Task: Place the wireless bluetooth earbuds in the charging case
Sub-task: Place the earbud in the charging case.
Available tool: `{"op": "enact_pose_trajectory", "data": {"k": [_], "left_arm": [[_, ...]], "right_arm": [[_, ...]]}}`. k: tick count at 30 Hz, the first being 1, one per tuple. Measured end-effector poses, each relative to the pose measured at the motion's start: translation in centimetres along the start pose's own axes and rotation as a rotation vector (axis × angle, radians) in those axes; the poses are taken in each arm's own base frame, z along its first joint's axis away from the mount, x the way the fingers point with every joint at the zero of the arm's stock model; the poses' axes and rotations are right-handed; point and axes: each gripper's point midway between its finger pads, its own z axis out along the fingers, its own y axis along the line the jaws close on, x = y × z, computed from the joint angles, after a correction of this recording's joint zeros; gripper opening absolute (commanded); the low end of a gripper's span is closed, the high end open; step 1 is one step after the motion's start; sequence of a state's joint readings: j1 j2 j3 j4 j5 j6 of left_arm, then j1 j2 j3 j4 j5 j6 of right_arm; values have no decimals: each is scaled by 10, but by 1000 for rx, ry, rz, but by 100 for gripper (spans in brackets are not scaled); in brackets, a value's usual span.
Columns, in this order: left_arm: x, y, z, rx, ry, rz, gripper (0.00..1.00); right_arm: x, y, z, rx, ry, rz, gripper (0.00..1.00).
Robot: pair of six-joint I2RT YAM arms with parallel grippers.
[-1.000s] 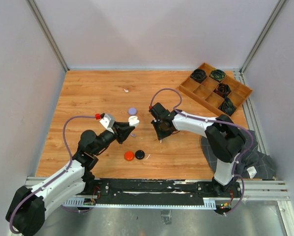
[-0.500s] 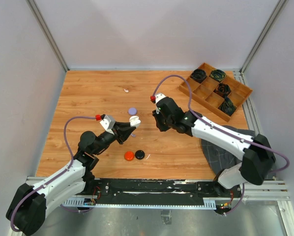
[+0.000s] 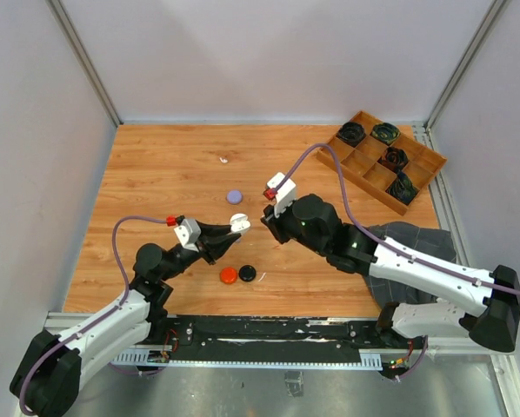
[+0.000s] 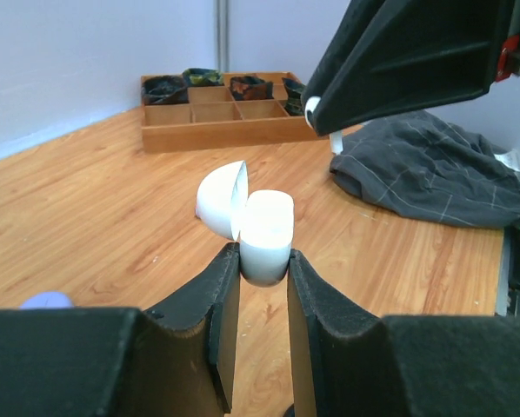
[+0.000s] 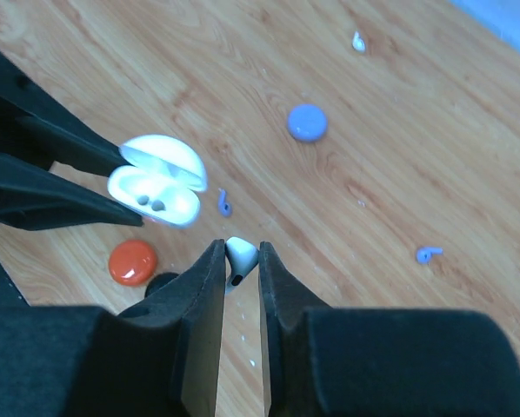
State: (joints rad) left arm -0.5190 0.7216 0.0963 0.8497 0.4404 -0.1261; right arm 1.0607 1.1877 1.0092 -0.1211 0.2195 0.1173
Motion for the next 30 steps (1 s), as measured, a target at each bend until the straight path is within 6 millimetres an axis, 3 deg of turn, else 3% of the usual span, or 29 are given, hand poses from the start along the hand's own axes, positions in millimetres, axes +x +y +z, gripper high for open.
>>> {"op": "enact_pose_trajectory", "data": {"k": [8,14,30], "left_arm": [[-8,-15,-2,84,-43,39,0],[-17,-23,-3,128,-76,59,0],[-23,-29,-4,149,-96,30,0]], "right_arm": [[-27,37,-8,-93,-172,-93,13],[-44,46,-7,-114,-259,-124,13],[-44,72,1,-220,-337,-193,13]]}}
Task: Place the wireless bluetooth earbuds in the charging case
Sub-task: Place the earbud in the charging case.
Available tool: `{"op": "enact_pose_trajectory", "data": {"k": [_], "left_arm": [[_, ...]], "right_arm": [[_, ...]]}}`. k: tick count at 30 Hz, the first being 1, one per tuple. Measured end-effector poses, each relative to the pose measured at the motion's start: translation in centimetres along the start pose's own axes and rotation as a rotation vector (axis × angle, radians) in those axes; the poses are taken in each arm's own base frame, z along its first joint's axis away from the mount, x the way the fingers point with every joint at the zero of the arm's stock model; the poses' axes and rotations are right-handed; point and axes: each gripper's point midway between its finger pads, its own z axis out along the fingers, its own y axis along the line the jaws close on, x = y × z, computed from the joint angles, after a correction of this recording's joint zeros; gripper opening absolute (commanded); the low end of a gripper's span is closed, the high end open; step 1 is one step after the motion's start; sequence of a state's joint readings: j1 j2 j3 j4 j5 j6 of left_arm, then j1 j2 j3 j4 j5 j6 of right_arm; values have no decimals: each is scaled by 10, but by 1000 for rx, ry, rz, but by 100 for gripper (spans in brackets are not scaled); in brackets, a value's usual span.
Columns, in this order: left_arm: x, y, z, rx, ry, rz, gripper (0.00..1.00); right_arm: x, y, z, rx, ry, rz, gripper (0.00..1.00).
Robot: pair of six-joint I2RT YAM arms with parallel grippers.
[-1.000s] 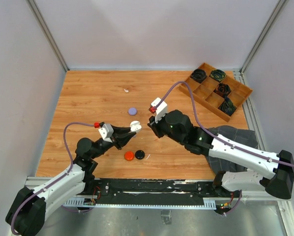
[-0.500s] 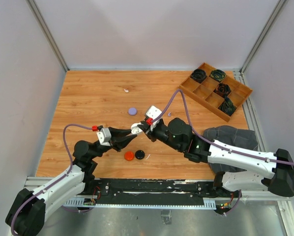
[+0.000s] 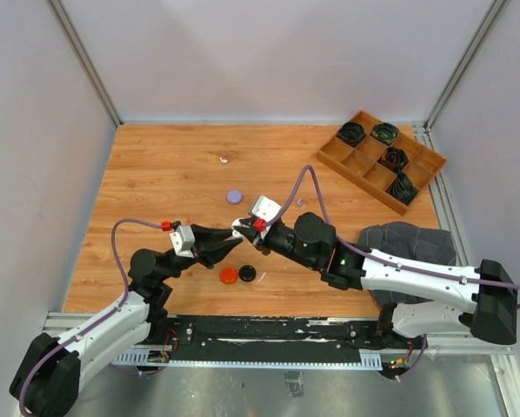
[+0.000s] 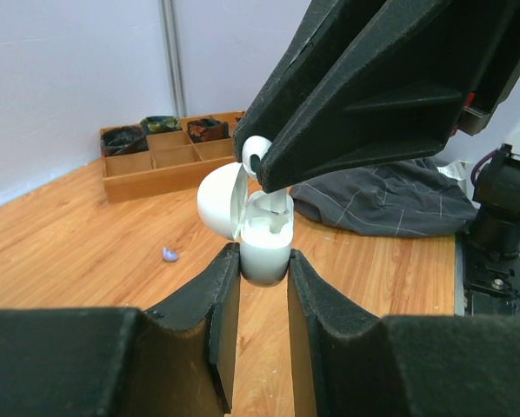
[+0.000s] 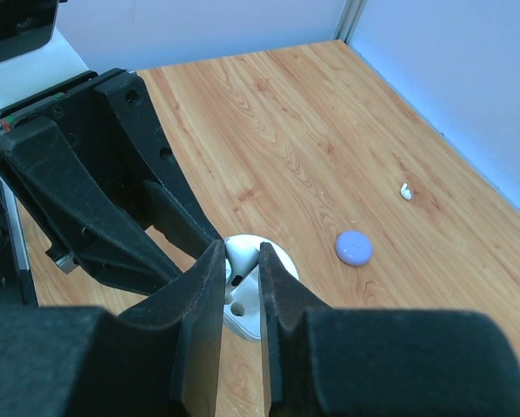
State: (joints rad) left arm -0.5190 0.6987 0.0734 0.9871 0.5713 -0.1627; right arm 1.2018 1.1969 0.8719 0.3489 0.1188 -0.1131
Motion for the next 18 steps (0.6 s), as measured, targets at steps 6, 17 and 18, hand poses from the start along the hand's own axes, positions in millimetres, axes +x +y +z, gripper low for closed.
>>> {"op": "enact_pose_trajectory", "data": {"k": [6,17,18], "left_arm": [[0,-1,0,1,-3,-14,0],[-4,-2,0,2,-14,-21,0],[-5,-2,0,2,-14,-20,0]], "right_arm": [[1,0,0,-5,-1,-19,13],[11,3,-1,-18,18,-57,16],[11,4,-1,-21,18,-60,18]]}}
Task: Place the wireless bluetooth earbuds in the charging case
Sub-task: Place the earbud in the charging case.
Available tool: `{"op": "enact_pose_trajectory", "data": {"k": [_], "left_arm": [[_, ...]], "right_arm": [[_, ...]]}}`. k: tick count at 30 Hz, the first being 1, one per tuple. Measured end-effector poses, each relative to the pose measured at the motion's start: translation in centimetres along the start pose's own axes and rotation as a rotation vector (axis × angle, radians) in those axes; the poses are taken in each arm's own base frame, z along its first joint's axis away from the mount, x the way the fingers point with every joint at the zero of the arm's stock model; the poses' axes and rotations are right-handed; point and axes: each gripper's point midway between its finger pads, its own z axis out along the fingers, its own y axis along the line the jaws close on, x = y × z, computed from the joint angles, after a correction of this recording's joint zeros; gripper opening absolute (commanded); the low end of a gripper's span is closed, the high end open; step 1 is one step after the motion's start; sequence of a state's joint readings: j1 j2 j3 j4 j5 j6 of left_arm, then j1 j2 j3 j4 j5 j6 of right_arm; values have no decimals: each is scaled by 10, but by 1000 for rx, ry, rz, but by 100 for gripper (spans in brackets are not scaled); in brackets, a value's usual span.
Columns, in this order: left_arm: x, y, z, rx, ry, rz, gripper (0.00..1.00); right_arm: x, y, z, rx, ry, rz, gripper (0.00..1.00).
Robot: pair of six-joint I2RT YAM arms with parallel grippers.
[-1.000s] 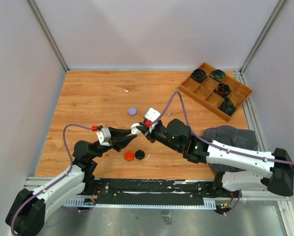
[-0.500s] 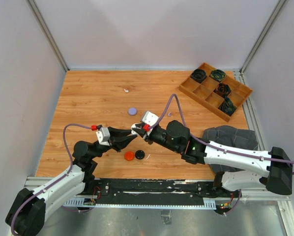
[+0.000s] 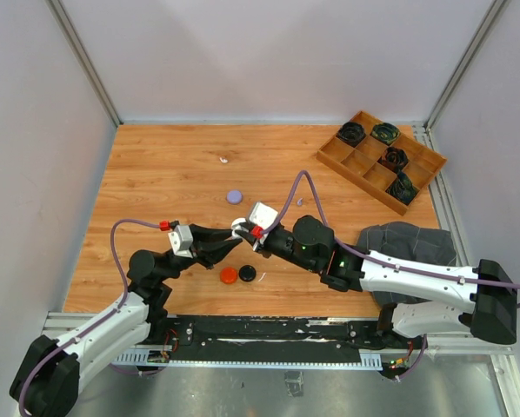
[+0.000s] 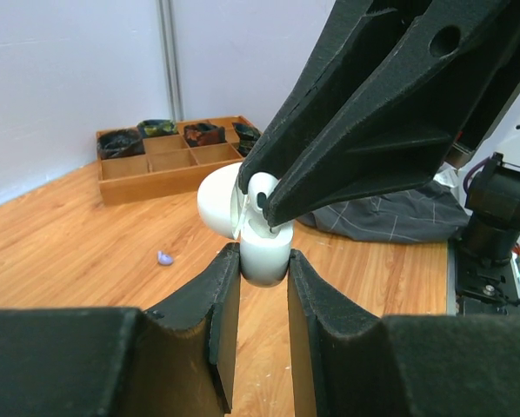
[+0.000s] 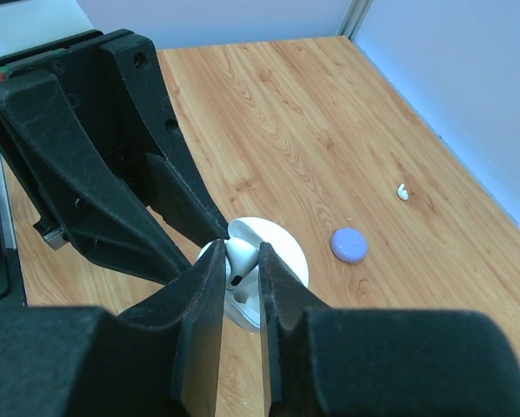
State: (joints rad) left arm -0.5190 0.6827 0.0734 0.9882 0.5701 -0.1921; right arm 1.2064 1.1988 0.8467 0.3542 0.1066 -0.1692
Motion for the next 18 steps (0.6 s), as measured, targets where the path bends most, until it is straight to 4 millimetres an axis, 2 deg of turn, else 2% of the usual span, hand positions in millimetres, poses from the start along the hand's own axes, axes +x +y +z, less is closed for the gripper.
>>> {"op": "enact_pose_trajectory", "data": {"k": [6,11,18], "left_arm": [[-1,-1,0,0,-2,-6,0],[0,0,0,-3,2,-15,0],[5,1,2,1,11,-33,0]], "right_arm": [[2,3,0,-20,6,-15,29],[2,4,-3,-29,10,-22,43],[-12,2,-23,-95,-24,-25,61]]}}
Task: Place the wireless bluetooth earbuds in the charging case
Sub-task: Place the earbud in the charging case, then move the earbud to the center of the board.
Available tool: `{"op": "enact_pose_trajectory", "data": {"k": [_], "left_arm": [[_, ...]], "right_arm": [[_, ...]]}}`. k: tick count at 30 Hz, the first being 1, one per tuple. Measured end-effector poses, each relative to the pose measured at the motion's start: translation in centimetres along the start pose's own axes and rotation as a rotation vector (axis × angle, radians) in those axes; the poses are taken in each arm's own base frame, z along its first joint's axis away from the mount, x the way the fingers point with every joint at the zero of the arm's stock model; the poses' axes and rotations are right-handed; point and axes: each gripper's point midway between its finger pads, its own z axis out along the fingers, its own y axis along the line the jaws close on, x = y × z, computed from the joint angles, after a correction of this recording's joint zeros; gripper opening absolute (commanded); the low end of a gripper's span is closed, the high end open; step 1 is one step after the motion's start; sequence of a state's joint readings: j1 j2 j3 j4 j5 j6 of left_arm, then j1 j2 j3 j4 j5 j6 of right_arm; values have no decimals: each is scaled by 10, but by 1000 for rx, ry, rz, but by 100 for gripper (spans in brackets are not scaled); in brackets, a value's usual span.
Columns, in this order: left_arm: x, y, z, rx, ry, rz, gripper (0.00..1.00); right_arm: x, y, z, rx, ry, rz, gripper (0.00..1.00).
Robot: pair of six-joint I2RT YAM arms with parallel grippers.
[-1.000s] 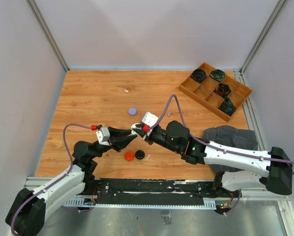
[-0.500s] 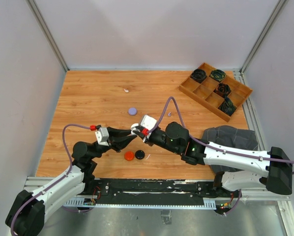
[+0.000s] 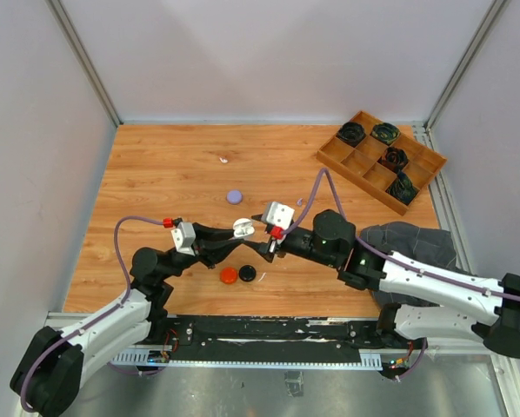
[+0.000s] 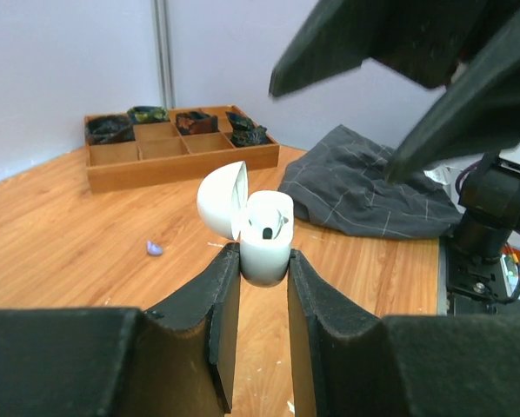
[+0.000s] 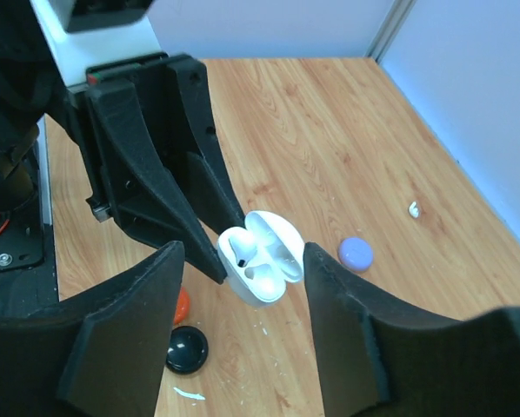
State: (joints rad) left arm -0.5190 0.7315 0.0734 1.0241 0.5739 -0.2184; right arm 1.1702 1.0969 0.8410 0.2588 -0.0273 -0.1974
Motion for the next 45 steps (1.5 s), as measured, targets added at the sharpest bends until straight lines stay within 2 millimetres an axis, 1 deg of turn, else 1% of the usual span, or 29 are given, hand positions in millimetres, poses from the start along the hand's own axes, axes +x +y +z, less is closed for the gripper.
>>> {"op": "enact_pose_trajectory", "data": {"k": [2,4,6,8,9,12,14,20,27,35,45], "left_arm": [[4,0,0,1,12,-12,0],[6,0,0,3,19,-22,0],[5,0,1,5,16,-24,0],[4,-1,1,9,12,-22,0],[4,-1,1,10,10,-22,0],[3,-2,2,15,10,-28,0],[2,-3,3,21,8,-33,0],[-9,-7,8,56,-15,-36,0],[-22,-18,14,126,-47,-43,0],[-29,-26,16,173,-69,-64,0],[-38,-33,17,215,-107,-96,0]], "right_arm": [[-5,-7,-7,-16,-21,9,64],[-6,-19,-16,-22,-39,27,66],[0,-31,-23,-24,-42,51,69],[13,-40,-31,-24,-37,80,71],[20,-42,-34,-31,-30,92,72],[37,-39,-40,-74,-23,125,72],[44,-36,-41,-104,-31,144,71],[50,-20,-36,-200,-81,181,66],[43,-10,-25,-276,-139,230,56],[25,-5,-23,-326,-214,249,47],[20,1,-22,-376,-240,273,39]]}}
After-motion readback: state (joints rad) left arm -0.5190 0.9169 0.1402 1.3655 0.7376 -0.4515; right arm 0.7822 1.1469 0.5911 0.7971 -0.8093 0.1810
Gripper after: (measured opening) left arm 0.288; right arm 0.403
